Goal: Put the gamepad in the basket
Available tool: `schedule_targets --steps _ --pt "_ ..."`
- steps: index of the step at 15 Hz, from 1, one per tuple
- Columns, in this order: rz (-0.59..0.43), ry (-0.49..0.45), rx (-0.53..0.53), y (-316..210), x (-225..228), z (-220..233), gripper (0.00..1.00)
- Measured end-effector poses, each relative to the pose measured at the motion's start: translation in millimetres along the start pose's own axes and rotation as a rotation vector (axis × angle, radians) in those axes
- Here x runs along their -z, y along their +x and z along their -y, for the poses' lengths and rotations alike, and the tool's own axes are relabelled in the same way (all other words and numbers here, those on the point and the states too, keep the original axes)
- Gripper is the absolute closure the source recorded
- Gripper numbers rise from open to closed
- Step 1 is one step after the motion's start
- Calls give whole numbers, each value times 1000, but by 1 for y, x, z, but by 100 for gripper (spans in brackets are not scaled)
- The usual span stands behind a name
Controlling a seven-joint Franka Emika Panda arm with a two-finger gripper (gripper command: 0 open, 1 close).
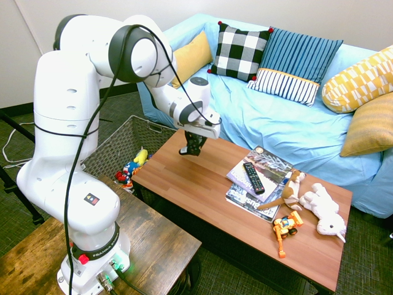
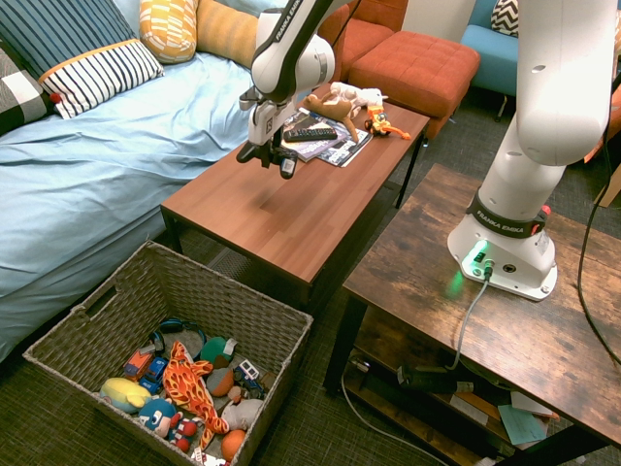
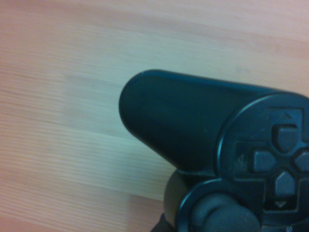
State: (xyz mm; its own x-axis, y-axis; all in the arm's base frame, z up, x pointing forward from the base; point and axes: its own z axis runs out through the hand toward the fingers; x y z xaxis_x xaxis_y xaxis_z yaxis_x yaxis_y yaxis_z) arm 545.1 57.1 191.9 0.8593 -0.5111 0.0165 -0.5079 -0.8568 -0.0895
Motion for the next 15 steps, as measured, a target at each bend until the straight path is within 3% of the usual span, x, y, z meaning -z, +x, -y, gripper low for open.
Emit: schedule_targets --steps 8,12,15 --pt "-31 -20 76 -131 3 151 100" --pt "-11 -49 131 -198 -40 201 100" --pt "7 -82 145 -210 -92 224 100"
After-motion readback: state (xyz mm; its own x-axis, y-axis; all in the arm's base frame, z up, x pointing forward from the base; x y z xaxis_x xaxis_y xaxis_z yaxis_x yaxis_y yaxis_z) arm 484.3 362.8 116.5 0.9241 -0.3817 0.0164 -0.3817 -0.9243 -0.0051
